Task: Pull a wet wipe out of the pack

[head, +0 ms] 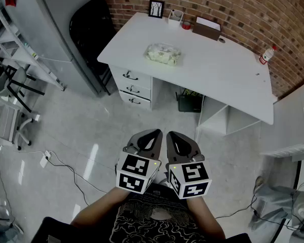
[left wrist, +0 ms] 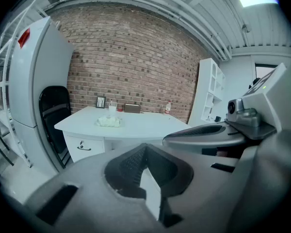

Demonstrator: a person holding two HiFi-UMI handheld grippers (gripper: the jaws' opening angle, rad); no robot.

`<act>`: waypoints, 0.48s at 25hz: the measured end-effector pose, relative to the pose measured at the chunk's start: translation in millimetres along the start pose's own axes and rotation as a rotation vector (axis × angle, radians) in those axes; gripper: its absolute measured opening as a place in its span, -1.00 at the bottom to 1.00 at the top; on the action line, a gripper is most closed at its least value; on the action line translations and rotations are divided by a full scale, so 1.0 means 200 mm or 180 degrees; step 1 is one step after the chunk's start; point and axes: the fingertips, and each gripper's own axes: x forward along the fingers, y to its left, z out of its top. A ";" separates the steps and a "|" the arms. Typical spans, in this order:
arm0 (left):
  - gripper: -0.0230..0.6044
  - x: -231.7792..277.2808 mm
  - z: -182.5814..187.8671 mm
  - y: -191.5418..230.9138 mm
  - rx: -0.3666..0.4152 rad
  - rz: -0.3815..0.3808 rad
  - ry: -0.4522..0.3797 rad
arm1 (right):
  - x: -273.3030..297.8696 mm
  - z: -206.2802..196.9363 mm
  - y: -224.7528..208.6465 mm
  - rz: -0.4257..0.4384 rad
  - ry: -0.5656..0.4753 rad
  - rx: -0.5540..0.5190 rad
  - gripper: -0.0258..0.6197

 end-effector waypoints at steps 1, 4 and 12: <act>-0.89 0.00 0.00 0.01 -0.0001 -0.0002 0.0001 | 0.01 0.00 0.00 -0.0003 0.0001 0.0002 -0.87; -0.89 0.01 0.00 0.03 -0.0009 -0.0006 -0.0002 | 0.03 0.01 0.00 -0.0002 -0.0011 0.0034 -0.87; -0.89 0.00 0.00 0.15 -0.0041 -0.0063 -0.0008 | 0.12 0.03 0.07 -0.0046 -0.0007 0.0073 -0.86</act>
